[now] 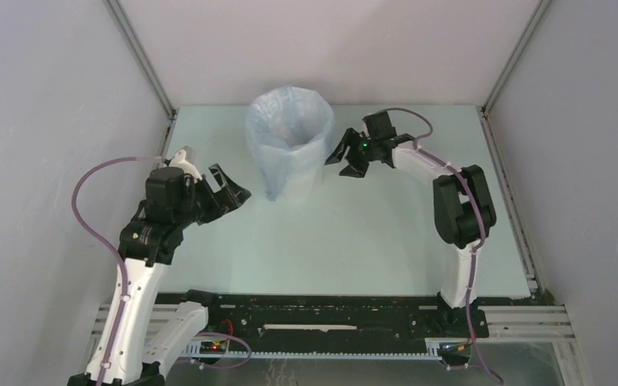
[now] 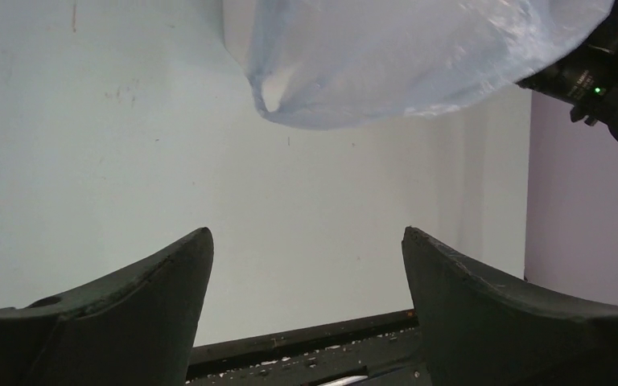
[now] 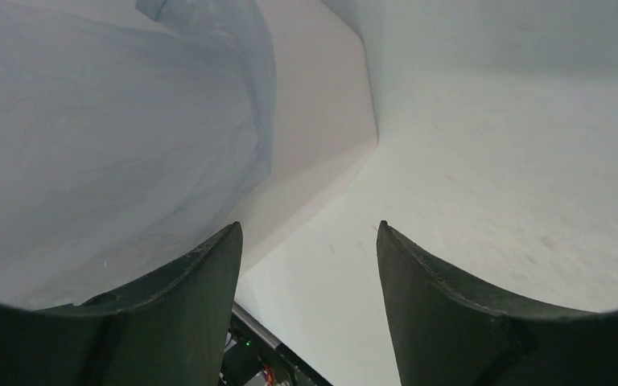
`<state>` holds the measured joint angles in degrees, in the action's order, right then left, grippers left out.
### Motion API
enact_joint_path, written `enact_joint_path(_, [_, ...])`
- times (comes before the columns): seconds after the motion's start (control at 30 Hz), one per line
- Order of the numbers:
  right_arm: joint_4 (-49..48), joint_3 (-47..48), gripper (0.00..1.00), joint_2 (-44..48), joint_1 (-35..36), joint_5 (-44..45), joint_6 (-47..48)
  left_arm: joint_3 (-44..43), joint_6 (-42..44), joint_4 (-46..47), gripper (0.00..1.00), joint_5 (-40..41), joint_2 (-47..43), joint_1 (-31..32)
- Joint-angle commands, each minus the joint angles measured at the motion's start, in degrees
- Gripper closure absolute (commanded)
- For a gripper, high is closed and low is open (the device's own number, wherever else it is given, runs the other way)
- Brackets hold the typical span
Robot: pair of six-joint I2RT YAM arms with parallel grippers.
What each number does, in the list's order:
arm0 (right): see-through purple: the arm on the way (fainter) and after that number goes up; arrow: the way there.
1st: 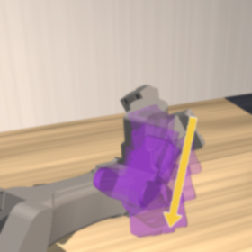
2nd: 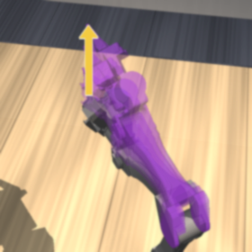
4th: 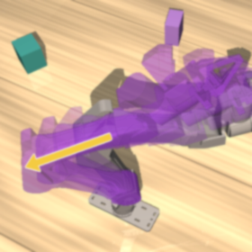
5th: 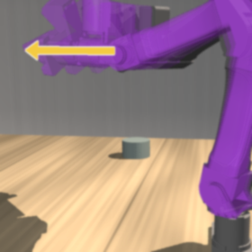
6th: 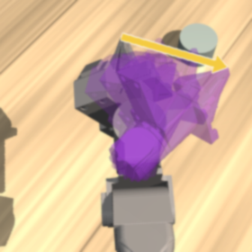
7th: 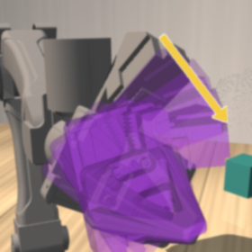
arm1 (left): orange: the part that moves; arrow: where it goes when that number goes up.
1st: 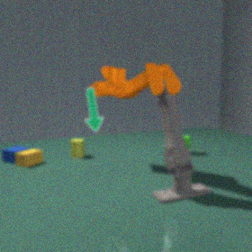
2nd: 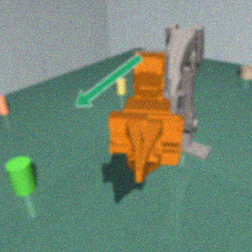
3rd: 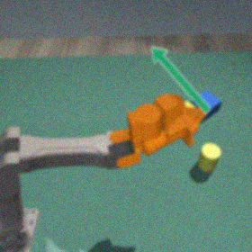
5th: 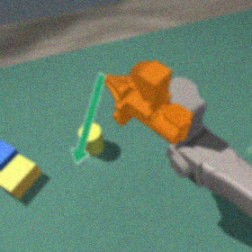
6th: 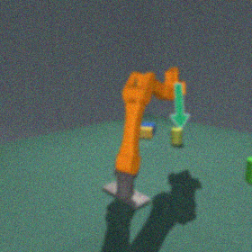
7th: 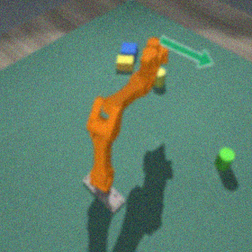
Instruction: Put the trash bags into the trash bin
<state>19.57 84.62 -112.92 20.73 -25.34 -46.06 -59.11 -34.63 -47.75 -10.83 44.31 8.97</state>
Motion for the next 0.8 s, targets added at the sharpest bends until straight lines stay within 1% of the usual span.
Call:
enact_joint_path(0.0, [-5.88, 8.27, 0.29, -5.65, 4.99, -0.17, -1.93, -6.69, 2.90, -3.27, 0.08, 3.43, -2.16, 0.17])
enact_joint_path(0.17, [-4.67, 21.19, 0.28, -15.22, 10.77, 0.37, -2.80, -10.80, 3.98, -4.55, 0.07, 5.76, -4.65, 0.17])
enact_joint_path(0.23, [-3.79, 29.69, 0.28, -19.72, 12.98, 0.34, -2.94, -12.41, 4.21, -4.64, 0.06, 6.40, -5.53, 0.17])
enact_joint_path(0.37, [1.44, 47.51, 0.28, -29.14, 17.05, -0.54, -3.97, -14.82, 4.95, -5.00, 0.06, 7.34, -7.13, 0.17])
enact_joint_path(0.43, [4.20, 53.44, 0.28, -31.69, 18.43, -0.66, -4.54, -15.74, 5.49, -5.31, 0.05, 7.76, -7.69, 0.17])
enact_joint_path(0.5, [5.81, 52.95, 0.28, -30.53, 18.80, -1.01, -4.81, -16.75, 5.76, -5.44, 0.04, 7.92, -8.18, 0.17])
enact_joint_path(0.57, [7.51, 46.84, 0.28, -25.88, 18.69, -1.07, -4.09, -17.19, 5.89, -5.04, 0.04, 7.90, -8.58, 0.17])
enact_joint_path(0.67, [8.43, 32.80, 0.26, -12.83, 18.35, -0.12, 2.20, -17.67, 6.07, -3.20, 0.02, 7.51, -8.97, 0.17])
enact_joint_path(0.77, [14.05, 20.64, 0.24, 0.01, 17.67, 4.09, 9.84, -18.10, 6.07, -1.02, 0.01, 6.98, -8.76, 0.17])
